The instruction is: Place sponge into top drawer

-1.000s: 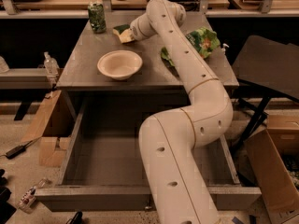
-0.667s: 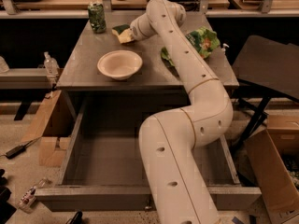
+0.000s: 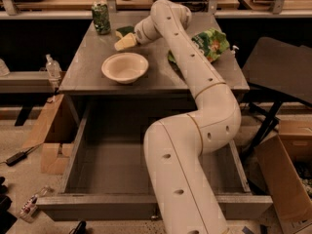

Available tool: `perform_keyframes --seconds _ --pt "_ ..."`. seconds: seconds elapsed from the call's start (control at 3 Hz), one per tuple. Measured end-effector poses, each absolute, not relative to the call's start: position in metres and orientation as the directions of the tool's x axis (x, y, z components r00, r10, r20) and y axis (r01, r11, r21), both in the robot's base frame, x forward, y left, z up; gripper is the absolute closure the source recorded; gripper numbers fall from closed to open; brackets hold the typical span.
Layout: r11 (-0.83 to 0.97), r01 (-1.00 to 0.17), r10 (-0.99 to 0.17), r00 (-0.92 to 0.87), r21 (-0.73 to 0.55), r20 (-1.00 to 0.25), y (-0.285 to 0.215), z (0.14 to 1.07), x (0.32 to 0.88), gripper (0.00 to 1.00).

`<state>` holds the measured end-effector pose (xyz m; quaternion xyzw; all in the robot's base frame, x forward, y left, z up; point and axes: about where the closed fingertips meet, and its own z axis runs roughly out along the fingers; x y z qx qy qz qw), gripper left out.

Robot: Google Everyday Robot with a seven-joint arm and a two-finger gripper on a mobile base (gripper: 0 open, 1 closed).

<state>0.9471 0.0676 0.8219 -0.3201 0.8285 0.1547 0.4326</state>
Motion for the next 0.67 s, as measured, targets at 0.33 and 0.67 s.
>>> perform_keyframes --seconds 0.33,0.67 --pt "0.745 -0.667 -0.399 -0.423 -0.018 -0.814 0.0707 0.8182 0.9471 0.42" --pt "0.745 -0.667 -0.399 -0.423 -0.018 -0.814 0.0707 0.8221 0.9471 0.65"
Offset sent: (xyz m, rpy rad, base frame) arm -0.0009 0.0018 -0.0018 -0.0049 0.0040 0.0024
